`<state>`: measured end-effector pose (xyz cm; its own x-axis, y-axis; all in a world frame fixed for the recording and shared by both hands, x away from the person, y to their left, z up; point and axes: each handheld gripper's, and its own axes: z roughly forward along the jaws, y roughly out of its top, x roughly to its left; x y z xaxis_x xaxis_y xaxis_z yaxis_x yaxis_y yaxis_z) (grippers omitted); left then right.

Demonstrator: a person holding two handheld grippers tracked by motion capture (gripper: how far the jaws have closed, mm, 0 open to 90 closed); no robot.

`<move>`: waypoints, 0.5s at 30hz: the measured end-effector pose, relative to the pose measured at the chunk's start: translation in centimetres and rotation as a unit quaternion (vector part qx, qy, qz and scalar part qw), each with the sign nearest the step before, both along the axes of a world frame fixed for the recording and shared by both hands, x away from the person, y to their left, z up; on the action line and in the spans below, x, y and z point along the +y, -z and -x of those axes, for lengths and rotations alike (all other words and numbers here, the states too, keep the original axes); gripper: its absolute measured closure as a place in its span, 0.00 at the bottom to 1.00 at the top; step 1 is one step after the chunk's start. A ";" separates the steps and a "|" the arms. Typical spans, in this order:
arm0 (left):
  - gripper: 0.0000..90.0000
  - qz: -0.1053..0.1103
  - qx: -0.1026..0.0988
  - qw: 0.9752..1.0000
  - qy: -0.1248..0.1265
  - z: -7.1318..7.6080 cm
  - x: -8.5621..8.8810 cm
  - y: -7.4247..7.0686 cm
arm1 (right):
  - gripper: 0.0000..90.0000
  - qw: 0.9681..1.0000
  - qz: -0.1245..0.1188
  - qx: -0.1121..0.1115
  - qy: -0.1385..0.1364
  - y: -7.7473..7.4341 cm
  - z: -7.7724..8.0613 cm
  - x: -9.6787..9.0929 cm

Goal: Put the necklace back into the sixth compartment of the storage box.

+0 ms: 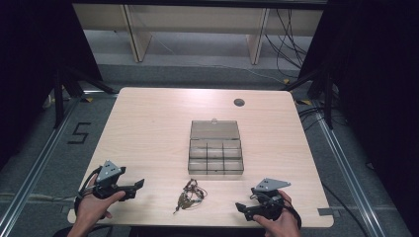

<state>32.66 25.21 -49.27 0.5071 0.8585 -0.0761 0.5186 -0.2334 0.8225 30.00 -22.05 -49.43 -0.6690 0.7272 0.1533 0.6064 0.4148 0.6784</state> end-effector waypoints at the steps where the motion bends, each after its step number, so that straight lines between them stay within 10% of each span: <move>1: 0.17 -0.001 0.001 1.000 -0.001 0.0 0.0 0.0 | 0.22 1.000 0.000 -0.001 0.001 0.0 0.0 0.0; 15: 0.17 -0.001 -0.002 1.000 0.000 0.1 0.0 -0.1 | 0.19 1.000 0.003 -0.001 -0.014 -0.3 -0.3 1.2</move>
